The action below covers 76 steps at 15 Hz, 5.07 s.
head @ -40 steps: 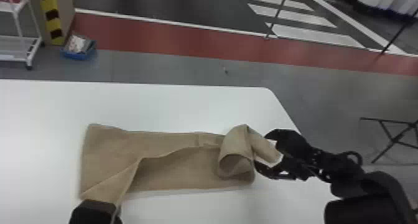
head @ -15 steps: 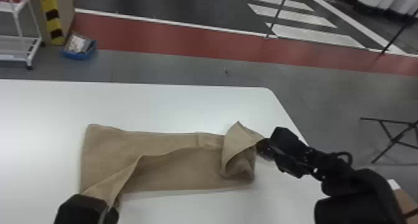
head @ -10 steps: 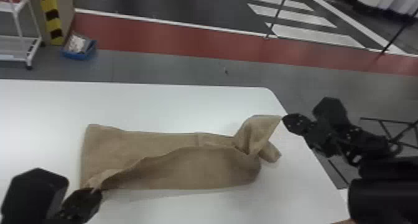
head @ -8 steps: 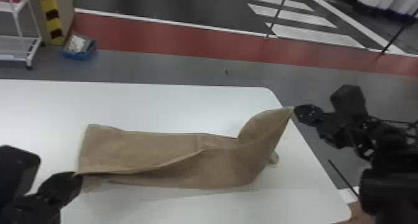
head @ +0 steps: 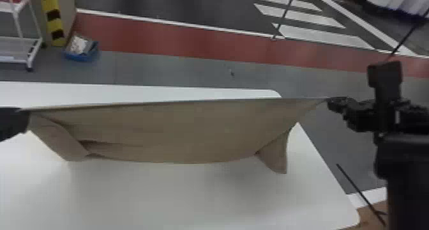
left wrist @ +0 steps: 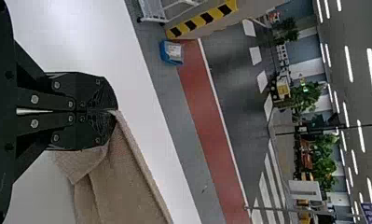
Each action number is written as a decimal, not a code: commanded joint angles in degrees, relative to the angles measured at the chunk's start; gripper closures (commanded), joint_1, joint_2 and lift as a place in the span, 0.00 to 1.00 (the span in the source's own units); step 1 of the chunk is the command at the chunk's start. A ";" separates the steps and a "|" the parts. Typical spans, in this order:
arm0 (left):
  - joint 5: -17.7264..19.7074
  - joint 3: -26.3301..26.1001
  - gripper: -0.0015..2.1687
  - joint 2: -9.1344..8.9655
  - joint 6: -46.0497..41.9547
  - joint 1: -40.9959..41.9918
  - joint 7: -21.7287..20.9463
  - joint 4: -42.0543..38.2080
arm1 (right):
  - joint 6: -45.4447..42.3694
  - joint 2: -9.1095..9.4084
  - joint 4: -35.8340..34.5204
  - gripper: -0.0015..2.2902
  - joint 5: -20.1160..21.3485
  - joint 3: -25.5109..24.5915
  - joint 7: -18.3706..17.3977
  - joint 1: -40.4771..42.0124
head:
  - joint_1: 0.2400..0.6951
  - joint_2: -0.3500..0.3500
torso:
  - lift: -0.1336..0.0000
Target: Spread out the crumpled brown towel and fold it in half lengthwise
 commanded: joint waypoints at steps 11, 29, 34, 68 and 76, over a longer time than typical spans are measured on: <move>-6.92 -7.79 0.51 1.86 -16.08 0.10 -14.54 18.99 | -1.82 3.99 5.78 0.76 5.38 4.47 1.41 1.73 | 1.00 0.04 | 0.07; -13.77 -5.15 0.61 0.81 -31.72 12.32 -16.83 20.04 | -13.95 10.32 1.30 0.76 6.00 -1.77 1.50 12.45 | 1.00 0.00 | 0.07; -12.63 3.02 0.29 -0.16 -31.72 13.46 -17.27 16.17 | -8.50 7.06 -1.25 0.76 2.40 -6.08 2.47 9.11 | 1.00 0.00 | 0.07; -14.74 10.85 0.98 0.37 -23.64 -7.72 -18.06 15.03 | 17.17 -0.32 -3.45 0.76 -5.07 5.26 0.18 -8.20 | 0.35 0.30 | 0.07; -10.78 16.47 0.98 -5.70 -67.41 32.27 -18.58 13.62 | -8.15 11.28 -18.12 0.76 -9.82 -7.93 7.48 27.39 | 1.00 0.13 | 0.07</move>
